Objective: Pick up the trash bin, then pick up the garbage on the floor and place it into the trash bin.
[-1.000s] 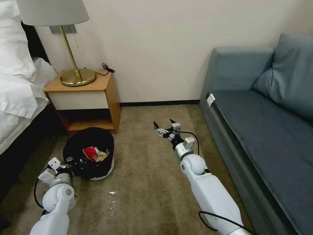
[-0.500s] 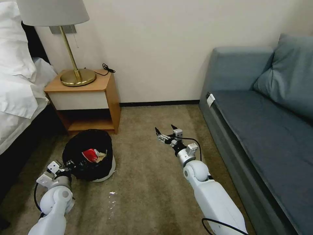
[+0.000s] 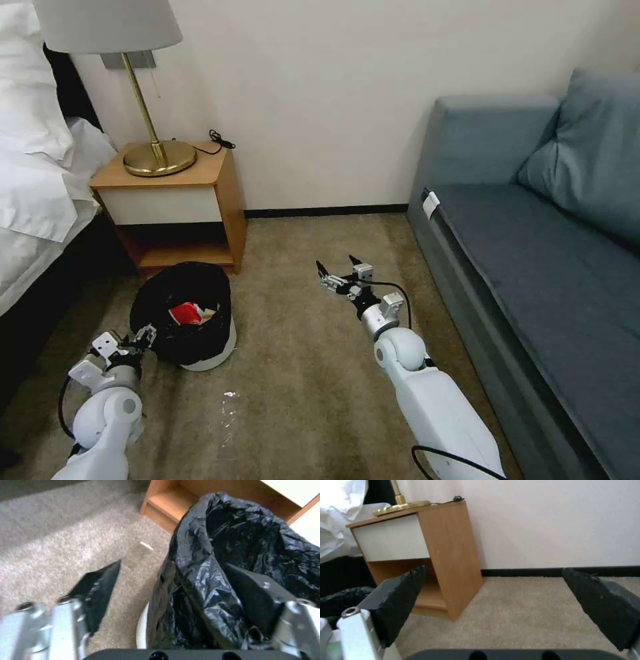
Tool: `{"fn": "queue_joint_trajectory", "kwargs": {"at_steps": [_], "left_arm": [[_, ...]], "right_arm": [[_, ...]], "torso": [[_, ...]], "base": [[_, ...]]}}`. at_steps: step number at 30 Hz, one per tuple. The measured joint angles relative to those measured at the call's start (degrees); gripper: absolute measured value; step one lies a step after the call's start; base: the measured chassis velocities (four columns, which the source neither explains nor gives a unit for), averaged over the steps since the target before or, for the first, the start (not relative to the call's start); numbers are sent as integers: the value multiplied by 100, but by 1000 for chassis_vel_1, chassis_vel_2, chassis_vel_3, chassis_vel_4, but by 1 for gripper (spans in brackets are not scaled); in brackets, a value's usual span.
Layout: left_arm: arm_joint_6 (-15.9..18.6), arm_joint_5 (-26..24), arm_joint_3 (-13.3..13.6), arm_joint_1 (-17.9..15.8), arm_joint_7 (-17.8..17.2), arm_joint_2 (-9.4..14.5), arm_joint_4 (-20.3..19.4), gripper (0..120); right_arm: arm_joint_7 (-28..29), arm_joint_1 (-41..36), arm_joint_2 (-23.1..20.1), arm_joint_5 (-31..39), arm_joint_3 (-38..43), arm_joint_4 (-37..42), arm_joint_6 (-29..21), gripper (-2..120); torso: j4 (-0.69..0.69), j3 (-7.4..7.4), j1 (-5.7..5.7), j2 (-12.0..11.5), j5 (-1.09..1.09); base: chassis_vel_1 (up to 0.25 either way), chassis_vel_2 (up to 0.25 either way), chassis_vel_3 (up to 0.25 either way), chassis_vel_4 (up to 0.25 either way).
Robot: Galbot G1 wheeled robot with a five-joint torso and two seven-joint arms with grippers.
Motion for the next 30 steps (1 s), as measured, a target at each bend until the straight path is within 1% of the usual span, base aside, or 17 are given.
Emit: {"fn": "queue_joint_trajectory", "kwargs": {"at_steps": [1, 4, 5, 9, 10, 14, 16, 17, 18, 19, 20, 21, 22, 24, 25, 26, 30], "left_arm": [[9, 57, -18, 43, -1, 15, -69, 94], [20, 222, -52, 174, -4, 56, -257, 100], [20, 222, -52, 174, -4, 56, -257, 100], [38, 390, -115, 352, -12, 108, -529, 100], [59, 446, -155, 441, -28, 133, -677, 100], [77, 593, -223, 538, -70, 164, -892, 100], [79, 970, -316, 629, -106, 167, -1141, 100], [79, 970, -316, 629, -106, 167, -1141, 100], [71, 1180, -355, 661, -124, 170, -1252, 100], [25, 1697, -435, 715, -163, 192, -1478, 100], [25, 1697, -435, 715, -163, 192, -1478, 100], [19, 1906, -463, 744, -204, 219, -1643, 100], [19, 1906, -463, 744, -204, 219, -1643, 100], [34, 2092, -491, 781, -294, 323, -2003, 100], [34, 2092, -491, 781, -294, 323, -2003, 100], [52, 2149, -492, 790, -327, 380, -2155, 100], [66, 2225, -467, 838, -353, 449, -2325, 100]], "right_arm": [[0, -12, 7, -9, 4, 0, -1, 100], [1, -42, 13, -22, 35, 3, -1, 100], [1, -42, 13, -22, 35, 3, -1, 100], [16, -87, -1, -27, 71, 40, 31, 100], [60, -101, -9, -29, 95, 68, 40, 100], [197, -107, -13, -39, 135, 114, 24, 100], [403, -118, -24, -41, 161, 176, -61, 100], [403, -118, -24, -41, 161, 176, -61, 100], [482, -124, -34, -40, 174, 206, -106, 100], [637, -137, -60, -37, 189, 264, -210, 100], [637, -137, -60, -37, 189, 264, -210, 100], [766, -142, -80, -17, 191, 309, -280, 100], [766, -142, -80, -17, 191, 309, -280, 100], [1078, -133, -159, 136, 168, 449, -517, 100], [1078, -133, -159, 136, 168, 449, -517, 100], [1163, -106, -229, 277, 130, 539, -669, 100], [1227, -45, -372, 498, 62, 685, -881, 100]], "torso": [[0, 0, 0, 0, 0], [0, 0, 0, 0, 0], [0, 0, 0, 0, 0], [0, 0, 0, 0, 1], [0, 0, 0, 0, 0], [0, 0, 0, 0, 0], [0, 0, 0, 0, -1], [0, 0, 0, 0, -1], [0, 0, 0, 0, 0], [0, 0, 0, 0, 2], [0, 0, 0, 0, 2], [0, 0, 0, 0, 1], [0, 0, 0, 0, 1], [-1, 1, 0, 0, 2], [-1, 1, 0, 0, 2], [-1, 0, 0, 0, 1], [-1, 1, 0, 0, 1]], "base": [[0, 0, 0, 0], [0, 0, 0, 0], [0, 0, 0, 0], [0, 0, 0, 0], [0, 0, 0, 0], [0, 0, 0, 0], [0, 0, 0, 0], [0, 0, 0, 0], [0, 0, 0, 0], [0, 0, 0, 0], [0, 0, 0, 0], [0, 0, 0, 0], [0, 0, 0, 0], [0, 0, 0, 0], [0, 0, 0, 0], [0, 0, 0, 0], [0, 0, 0, 0]]}}
